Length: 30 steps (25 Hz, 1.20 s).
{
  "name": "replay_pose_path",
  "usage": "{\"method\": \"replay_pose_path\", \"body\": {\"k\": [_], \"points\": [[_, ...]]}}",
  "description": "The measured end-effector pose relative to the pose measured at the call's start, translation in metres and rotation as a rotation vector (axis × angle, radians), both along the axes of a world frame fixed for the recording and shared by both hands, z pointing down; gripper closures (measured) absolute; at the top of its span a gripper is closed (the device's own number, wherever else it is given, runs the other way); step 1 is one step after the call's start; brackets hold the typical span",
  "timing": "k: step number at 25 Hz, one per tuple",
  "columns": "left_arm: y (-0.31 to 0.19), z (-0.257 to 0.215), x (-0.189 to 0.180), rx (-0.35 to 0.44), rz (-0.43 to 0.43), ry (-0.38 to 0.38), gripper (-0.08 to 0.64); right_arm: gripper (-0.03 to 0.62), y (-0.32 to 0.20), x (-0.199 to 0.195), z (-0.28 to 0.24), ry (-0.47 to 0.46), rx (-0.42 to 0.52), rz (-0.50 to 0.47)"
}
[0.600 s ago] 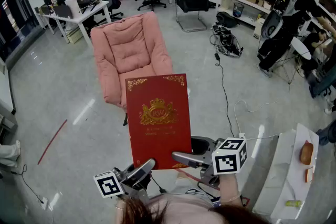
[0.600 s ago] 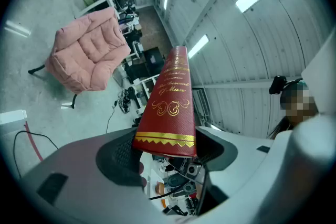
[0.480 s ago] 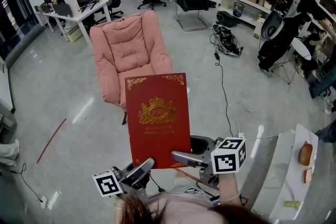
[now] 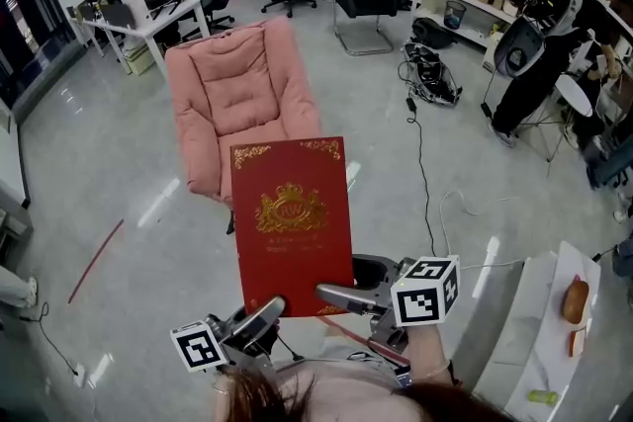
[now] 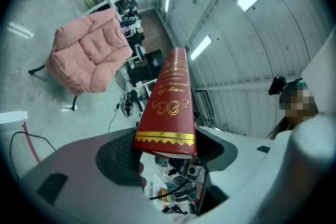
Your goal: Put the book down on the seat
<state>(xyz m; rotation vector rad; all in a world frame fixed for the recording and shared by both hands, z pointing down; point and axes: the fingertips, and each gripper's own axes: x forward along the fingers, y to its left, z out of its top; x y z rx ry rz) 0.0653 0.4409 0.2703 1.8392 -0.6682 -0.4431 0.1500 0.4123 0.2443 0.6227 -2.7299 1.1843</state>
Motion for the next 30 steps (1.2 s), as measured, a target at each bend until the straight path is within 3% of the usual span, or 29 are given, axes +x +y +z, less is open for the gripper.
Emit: {"method": "replay_pose_path", "body": {"k": [3,8,12,21,30], "points": [[-0.007,0.000,0.009,0.019,-0.019,-0.021,0.281,0.262,-0.007,0.009,0.003,-0.002,-0.007,-0.018],[-0.014,0.009,0.023,-0.006,-0.086,0.028,0.281,0.262,-0.019,0.021,0.011,-0.006,-0.012,-0.050],[-0.017,0.011,0.025,-0.004,-0.106,0.025,0.281,0.262,-0.025,0.022,0.012,-0.012,-0.007,-0.070],[-0.032,0.015,0.011,-0.008,-0.139,0.010,0.281,0.262,-0.042,0.008,0.018,-0.030,-0.017,-0.095],[-0.077,0.030,-0.021,-0.031,-0.139,0.007,0.281,0.262,-0.088,-0.024,0.034,-0.018,-0.042,-0.103]]}}
